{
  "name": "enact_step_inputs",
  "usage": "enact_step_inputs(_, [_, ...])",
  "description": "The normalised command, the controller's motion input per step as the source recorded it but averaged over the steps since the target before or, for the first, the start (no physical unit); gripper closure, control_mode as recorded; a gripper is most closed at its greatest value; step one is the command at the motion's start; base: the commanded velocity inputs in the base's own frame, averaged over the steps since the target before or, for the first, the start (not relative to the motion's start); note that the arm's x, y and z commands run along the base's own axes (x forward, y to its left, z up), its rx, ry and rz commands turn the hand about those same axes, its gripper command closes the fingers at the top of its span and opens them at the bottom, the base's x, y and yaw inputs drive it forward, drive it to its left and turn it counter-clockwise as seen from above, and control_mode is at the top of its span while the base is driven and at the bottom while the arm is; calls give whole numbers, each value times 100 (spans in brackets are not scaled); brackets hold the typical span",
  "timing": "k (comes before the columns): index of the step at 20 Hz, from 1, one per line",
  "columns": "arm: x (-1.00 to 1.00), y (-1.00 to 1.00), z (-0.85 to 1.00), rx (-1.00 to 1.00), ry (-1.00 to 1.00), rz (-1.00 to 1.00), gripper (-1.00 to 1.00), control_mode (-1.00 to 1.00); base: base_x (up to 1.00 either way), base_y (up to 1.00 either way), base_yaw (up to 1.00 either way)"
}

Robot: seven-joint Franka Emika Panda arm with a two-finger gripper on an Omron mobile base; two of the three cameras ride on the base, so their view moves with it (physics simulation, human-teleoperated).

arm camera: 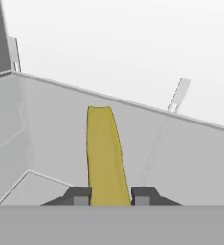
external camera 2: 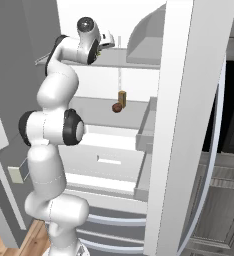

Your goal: Pick the egg and butter from the fridge and place them by the bowl for mixing.

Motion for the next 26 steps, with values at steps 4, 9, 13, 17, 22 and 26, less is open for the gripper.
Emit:
enact_step_inputs(4, [-83, 0, 6, 0, -6, 0, 100, -100, 0, 0, 0])
enact_step_inputs(9, [-100, 0, 28, 7, -1, 0, 100, -100, 0, 0, 0])
enact_step_inputs(13, [-100, -1, 2, 10, -1, 0, 100, -100, 0, 0, 0])
enact_step_inputs(17, [-100, 0, -26, 16, -2, -2, 100, -100, 0, 0, 0])
enact_step_inputs(22, [-100, 0, -44, 14, 4, -7, 100, -100, 0, 0, 0])
enact_step_inputs(26, [-100, 0, -67, 13, 4, -7, 100, -100, 0, 0, 0])
